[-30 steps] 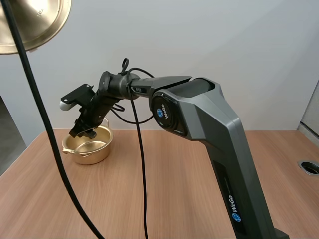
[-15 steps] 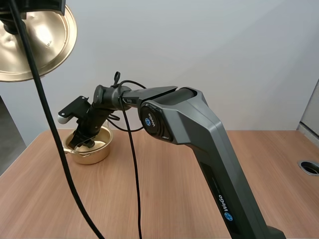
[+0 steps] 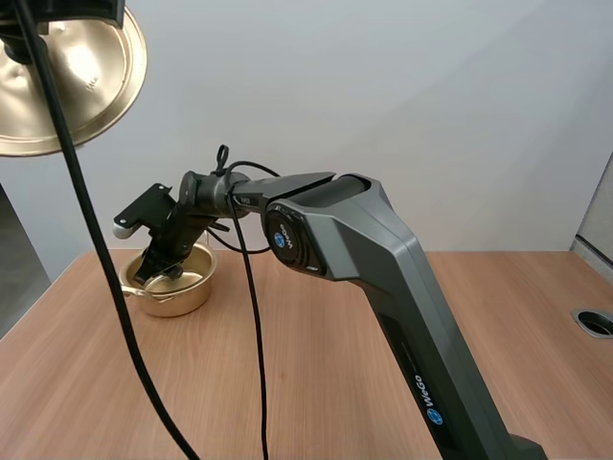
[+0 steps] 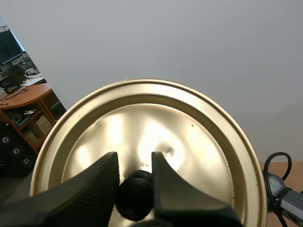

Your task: Open the pot, put the car inside, and close it

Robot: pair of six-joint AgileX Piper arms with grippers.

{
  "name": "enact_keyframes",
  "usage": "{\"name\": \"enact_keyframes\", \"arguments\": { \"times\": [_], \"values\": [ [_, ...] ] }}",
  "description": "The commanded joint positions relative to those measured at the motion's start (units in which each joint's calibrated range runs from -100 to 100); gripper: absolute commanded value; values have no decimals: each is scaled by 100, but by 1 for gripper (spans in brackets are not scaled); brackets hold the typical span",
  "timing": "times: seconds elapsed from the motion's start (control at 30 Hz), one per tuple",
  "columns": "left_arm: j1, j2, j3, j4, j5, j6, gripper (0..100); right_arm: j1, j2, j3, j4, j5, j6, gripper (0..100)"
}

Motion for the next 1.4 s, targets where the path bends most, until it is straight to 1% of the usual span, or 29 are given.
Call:
{"name": "enact_keyframes", "arguments": {
  "times": [0.0, 0.1, 0.13, 0.2, 0.23, 0.27, 0.33, 0.67, 0.77, 0.9, 0.93, 0.97, 1.0, 1.03, 1.07, 1.1, 1.27, 1.37],
  "values": [
    [4, -9, -1, 2, 0, -1, 0, -1, 8, -2, -14, -82, 121, 0],
    [4, -9, -1, 2, 0, -1, 0, -1, 8, -2, -115, -193, 553, 0],
    [4, -9, -1, 2, 0, -1, 0, 5, 8, -2, -175, -193, 563, 9],
    [4, -9, -1, 2, 0, -1, 0, 5, 8, -2, -272, -158, 563, 33],
    [4, -9, -1, 2, 0, -1, 0, 5, 8, -2, -307, -158, 563, 50],
    [4, -9, -1, 2, 0, -1, 0, 5, 8, -2, -355, -154, 563, 69],
    [4, -9, -1, 2, 0, -1, 0, 5, 8, -2, -423, -139, 553, 100],
    [4, -9, -1, 2, 0, -1, 0, 5, -101, -2, -438, -282, 535, 100],
    [4, -9, -1, 2, 0, -1, 0, 5, -191, -2, -692, -246, 535, 100],
    [4, -1, -1, 2, 0, 36, 0, 5, -402, -2, -1345, 483, 535, 100],
    [4, -1, -1, 13, 0, 62, 0, 5, -470, -2, -1454, 653, 535, 92],
    [4, 12, -1, 13, 0, 96, 0, 5, -532, -2, -1552, 870, 581, 60],
    [4, 12, -1, 39, 0, 97, 0, -20, -609, -2, -1573, 1070, 750, 23],
    [4, 25, -1, 81, 0, 97, 0, -41, -677, -2, -1547, 1254, 971, 0],
    [4, 40, -1, 147, 0, 97, 0, -84, -758, -2, -1535, 1456, 1344, 0],
    [4, 52, -1, 226, 0, 97, 0, -127, -850, -2, -1535, 1667, 1564, 0],
    [4, 222, -1, 519, 0, 97, 0, -363, -1317, -2, -1509, 2643, 1752, 0],
    [4, 390, -1, 545, 0, 97, 0, -580, -1686, -2, -1266, 3376, 1875, 0]
  ]
}}
